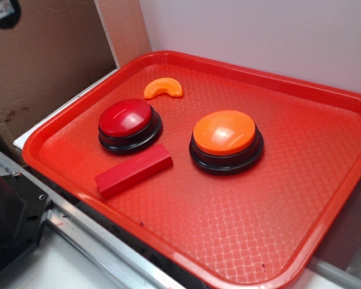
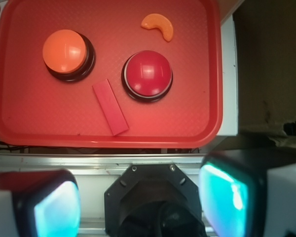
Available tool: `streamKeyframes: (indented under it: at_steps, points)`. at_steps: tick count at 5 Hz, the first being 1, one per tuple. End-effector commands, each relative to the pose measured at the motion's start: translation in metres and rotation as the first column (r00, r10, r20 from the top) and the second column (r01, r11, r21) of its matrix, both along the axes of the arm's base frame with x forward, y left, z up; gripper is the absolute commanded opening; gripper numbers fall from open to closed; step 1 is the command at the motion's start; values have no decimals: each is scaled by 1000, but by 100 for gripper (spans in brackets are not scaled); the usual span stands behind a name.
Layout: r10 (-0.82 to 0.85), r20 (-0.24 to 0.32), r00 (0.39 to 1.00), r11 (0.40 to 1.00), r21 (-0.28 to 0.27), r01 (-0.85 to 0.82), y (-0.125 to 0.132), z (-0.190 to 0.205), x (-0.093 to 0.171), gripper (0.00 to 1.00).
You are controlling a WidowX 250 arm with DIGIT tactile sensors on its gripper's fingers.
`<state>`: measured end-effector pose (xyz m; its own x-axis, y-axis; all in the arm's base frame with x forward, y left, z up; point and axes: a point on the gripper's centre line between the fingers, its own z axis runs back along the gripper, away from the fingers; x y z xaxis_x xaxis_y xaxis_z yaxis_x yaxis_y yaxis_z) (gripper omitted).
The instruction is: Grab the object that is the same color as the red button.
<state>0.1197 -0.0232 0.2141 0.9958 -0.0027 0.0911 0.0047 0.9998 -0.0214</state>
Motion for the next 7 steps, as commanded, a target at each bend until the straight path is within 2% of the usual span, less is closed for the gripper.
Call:
streamKeyframes:
  at_steps: [1, 2, 4, 5, 6, 7]
  points:
    - [-15, 44, 999, 1000, 5, 14, -5, -38, 10, 100]
    - [-16, 35, 999, 999, -37, 17, -9, -71, 16, 100]
    - [90, 26, 996, 995, -35, -89, -17, -136, 28, 100]
    - [80, 27, 996, 995, -65, -78, -27, -166, 38, 100]
    - [76, 8, 997, 994, -78, -76, -34, -187, 43, 100]
    - [69, 20, 997, 993, -98, -67, -42, -201, 42, 100]
